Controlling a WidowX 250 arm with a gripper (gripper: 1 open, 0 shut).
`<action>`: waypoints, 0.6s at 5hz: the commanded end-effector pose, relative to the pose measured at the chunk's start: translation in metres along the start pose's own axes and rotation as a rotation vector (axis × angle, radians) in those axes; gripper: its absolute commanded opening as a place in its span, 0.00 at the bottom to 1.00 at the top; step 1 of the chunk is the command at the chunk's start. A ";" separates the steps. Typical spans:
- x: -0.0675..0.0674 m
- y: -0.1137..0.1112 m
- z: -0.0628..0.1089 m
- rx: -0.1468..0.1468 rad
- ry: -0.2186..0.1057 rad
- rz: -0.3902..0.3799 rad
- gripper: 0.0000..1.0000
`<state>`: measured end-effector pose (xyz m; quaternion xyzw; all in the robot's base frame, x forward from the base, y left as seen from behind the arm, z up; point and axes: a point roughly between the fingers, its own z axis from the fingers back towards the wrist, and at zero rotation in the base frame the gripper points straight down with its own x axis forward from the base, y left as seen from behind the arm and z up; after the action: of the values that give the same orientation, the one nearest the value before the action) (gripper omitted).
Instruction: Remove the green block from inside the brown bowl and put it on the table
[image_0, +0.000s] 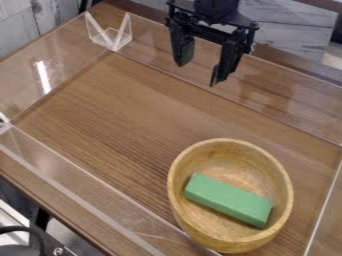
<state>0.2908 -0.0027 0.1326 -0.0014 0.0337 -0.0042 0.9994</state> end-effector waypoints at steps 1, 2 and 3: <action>-0.034 -0.024 -0.017 0.005 0.047 -0.250 1.00; -0.082 -0.076 -0.043 0.015 0.081 -0.499 1.00; -0.105 -0.128 -0.062 0.064 0.035 -0.746 1.00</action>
<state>0.1721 -0.1292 0.0693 0.0197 0.0693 -0.3781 0.9229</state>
